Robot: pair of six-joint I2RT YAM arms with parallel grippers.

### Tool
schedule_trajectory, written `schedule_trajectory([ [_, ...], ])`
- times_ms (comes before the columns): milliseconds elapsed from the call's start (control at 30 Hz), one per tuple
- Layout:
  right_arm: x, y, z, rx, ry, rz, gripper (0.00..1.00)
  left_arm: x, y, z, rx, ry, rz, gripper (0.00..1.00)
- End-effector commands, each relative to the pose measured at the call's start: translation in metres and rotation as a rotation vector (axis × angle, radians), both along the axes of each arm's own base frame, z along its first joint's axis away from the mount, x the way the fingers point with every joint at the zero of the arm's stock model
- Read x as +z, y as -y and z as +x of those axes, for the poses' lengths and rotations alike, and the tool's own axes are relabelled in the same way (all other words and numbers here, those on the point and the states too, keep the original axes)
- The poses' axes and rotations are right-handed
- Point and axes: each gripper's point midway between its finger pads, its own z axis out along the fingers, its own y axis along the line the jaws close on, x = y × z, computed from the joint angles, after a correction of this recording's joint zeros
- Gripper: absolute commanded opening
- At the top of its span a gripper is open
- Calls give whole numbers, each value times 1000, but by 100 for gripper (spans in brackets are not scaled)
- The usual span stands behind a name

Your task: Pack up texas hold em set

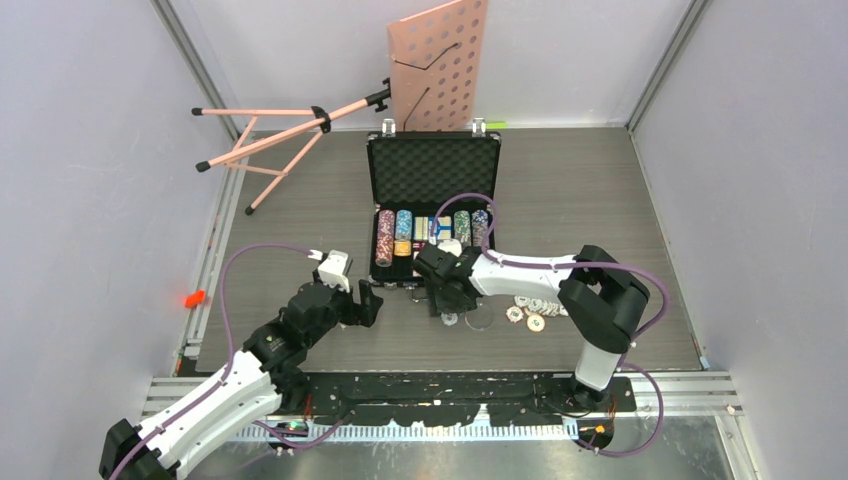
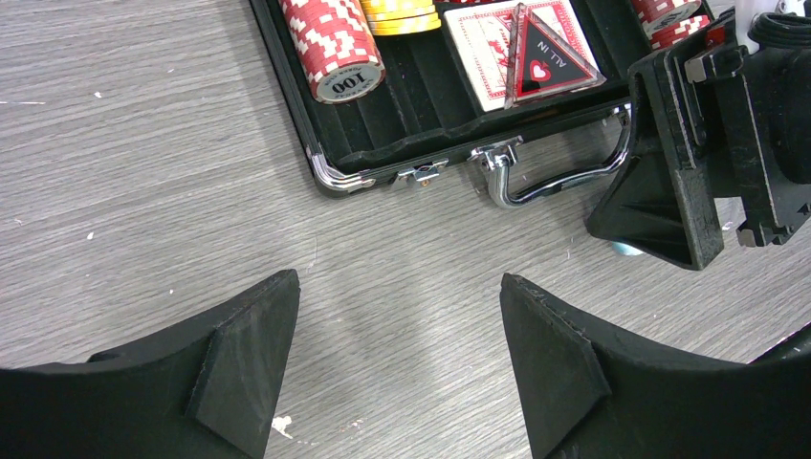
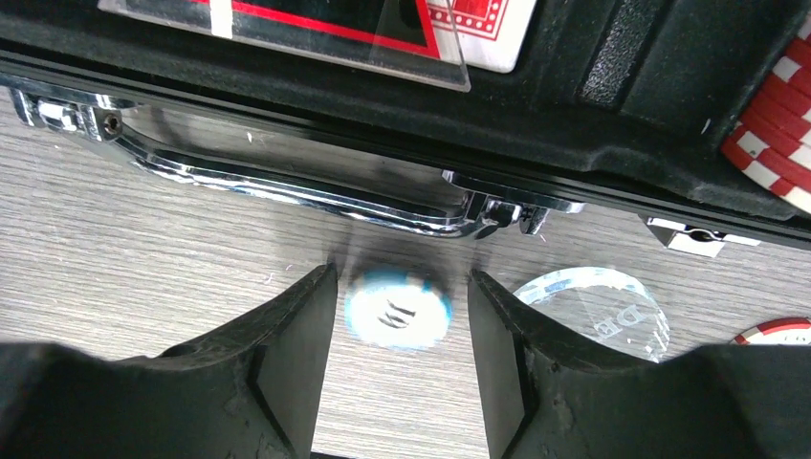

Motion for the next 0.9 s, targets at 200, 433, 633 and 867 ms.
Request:
schedule_trajectory([
  [200,-22,12,-15,13,-65,-58,45,13,5,5,-6,46,-37,79],
  [433,-16,18,-17,6,-58,-80,44,13,5,5,-5,47,-37,79],
  [633,-7,15,-15,10,-41,-65,44,13,5,6,-5,46,-37,79],
  [867,31,4,-8,17,6,5,43,13,6,5,-5,44,-39,79],
])
